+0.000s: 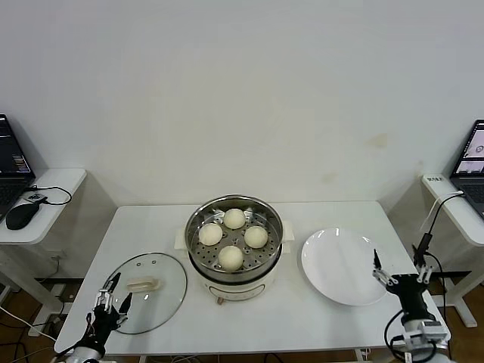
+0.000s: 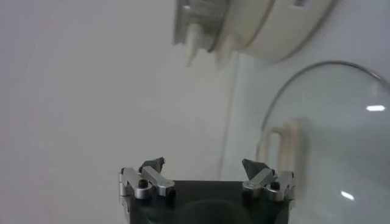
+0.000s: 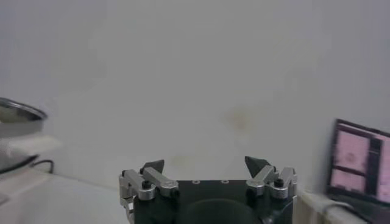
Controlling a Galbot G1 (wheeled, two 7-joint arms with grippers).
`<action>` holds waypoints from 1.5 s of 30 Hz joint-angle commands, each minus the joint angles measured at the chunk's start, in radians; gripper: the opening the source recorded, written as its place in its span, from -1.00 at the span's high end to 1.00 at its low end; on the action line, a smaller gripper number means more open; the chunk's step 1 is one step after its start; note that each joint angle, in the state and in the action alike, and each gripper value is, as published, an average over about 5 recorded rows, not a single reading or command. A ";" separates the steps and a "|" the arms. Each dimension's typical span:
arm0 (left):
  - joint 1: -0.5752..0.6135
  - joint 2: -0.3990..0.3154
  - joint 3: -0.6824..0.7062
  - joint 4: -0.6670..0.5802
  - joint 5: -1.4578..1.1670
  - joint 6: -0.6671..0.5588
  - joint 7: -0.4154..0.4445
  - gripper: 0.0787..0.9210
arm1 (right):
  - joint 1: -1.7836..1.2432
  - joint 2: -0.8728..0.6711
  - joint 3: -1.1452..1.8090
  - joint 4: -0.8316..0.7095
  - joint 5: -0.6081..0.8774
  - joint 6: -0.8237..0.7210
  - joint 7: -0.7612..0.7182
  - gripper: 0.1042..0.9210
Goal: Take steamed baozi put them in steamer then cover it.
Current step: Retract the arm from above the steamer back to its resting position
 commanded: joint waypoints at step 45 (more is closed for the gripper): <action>-0.314 -0.021 0.127 0.297 0.046 0.056 0.014 -0.30 | -0.086 0.093 0.024 -0.001 -0.064 0.012 -0.002 -0.76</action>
